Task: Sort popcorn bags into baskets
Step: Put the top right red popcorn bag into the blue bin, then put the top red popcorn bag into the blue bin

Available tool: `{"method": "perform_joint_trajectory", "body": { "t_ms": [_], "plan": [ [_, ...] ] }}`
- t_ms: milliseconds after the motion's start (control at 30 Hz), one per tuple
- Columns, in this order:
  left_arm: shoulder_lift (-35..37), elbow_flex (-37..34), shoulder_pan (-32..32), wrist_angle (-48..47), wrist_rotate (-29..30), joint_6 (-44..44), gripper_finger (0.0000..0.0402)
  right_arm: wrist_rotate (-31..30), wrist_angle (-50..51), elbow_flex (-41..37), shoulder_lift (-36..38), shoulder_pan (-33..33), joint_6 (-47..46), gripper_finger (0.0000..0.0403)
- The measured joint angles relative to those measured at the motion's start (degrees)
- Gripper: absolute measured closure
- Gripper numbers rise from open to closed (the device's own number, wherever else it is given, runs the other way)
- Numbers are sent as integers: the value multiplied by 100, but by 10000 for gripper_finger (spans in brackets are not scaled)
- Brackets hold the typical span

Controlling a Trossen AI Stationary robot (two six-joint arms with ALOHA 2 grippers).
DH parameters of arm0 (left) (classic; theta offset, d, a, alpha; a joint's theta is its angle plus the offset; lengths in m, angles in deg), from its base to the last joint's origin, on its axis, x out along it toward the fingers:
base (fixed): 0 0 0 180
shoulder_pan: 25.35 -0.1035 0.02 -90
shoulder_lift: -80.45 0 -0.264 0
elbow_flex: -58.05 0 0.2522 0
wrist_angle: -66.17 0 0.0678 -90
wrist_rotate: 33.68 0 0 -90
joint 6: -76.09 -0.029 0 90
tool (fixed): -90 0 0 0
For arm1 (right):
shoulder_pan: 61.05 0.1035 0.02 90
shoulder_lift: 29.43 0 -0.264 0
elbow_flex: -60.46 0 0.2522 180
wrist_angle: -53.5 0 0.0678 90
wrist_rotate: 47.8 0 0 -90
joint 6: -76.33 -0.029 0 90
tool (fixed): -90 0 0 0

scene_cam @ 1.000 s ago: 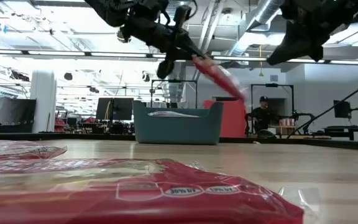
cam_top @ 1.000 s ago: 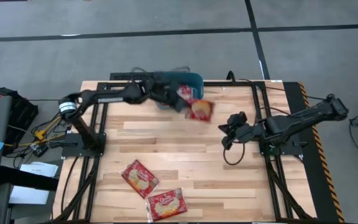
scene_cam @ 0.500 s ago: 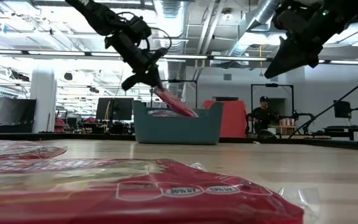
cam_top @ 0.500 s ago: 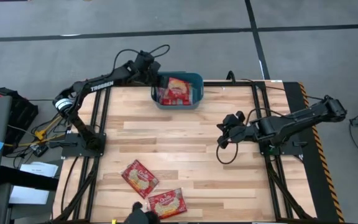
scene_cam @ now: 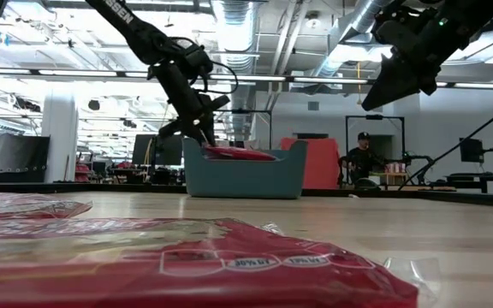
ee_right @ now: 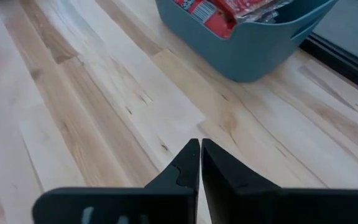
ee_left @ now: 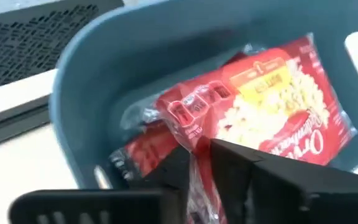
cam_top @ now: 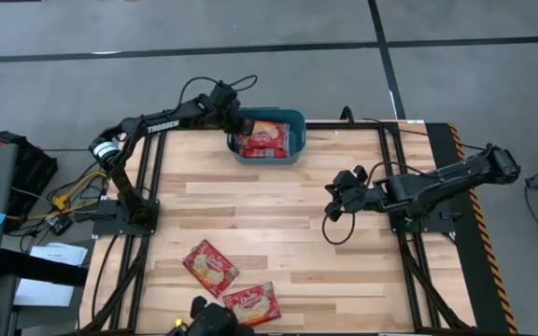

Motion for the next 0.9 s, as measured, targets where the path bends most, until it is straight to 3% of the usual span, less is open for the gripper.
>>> {"method": "perform_joint_trajectory", "body": {
  "t_ms": [233, 467, 567, 667, 767, 900],
  "plan": [
    [0, 2, -271, -99, -673, -66, 242, 4, 0, 0, -2, 6, 0, 358],
    [345, 4, -581, -1252, -2681, -491, 162, 153, -1, 0, -4, 58, 99, 359],
    [780, 4, -434, -2406, -2529, -1259, 158, 168, -3, 0, -79, 101, 107, 358],
    [1302, 4, -159, -3340, -1802, -1696, 157, 163, -47, 0, -179, 126, 107, 358],
    [1893, -22, 325, -3895, -1354, -1692, 157, 214, -67, 0, -334, 126, 106, 360],
    [2745, -441, 1470, -4008, -1117, -1109, 157, 406, -215, 0, -606, 126, 109, 360]
  ]
}}
